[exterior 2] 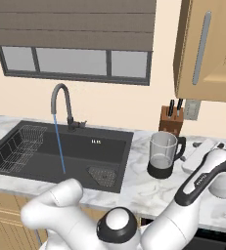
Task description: Turn on the sink faucet and place the jug under the water for a few seconds to fill it up.
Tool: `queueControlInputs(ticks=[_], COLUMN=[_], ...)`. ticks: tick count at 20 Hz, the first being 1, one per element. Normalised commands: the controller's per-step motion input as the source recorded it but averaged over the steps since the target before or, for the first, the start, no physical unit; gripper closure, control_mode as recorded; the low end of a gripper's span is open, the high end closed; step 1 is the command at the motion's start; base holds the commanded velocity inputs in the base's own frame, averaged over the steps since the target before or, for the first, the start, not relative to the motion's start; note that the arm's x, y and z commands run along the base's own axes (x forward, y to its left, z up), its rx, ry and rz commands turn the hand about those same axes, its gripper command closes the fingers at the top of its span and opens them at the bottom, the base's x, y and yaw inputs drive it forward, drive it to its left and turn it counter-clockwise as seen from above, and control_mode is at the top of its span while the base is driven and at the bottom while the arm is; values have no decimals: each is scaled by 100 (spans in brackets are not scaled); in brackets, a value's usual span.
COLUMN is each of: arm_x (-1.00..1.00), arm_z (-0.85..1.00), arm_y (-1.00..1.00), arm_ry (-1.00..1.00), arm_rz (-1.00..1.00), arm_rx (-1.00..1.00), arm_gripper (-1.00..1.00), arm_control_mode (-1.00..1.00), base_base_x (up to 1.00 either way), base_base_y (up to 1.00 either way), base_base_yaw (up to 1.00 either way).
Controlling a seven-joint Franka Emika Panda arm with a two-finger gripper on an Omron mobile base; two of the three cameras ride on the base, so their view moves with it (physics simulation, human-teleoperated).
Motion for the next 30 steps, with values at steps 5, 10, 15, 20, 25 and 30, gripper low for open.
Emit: queueControlInputs(ticks=[5,10,15,20,25,30], arm_x=[23,30,26,18,10,3], arm_z=[0,0,-1,-1,-4,-2], arm_y=[-8,-8,-8,-11,-1,0], arm_ry=[1,3,4,3,2,4], arm_rz=[0,0,1,6,11,15], arm_rx=[7,6,2,2,0,0], arm_gripper=[-100,-100,-100,-100,-100,-100], arm_control_mode=[-100,-100,-100,-100,-100,-100], base_base_x=[0,0,0,0,0,0], base_base_y=[0,0,0,0,0,0], base_base_yaw=[0,0,0,0,0,0])
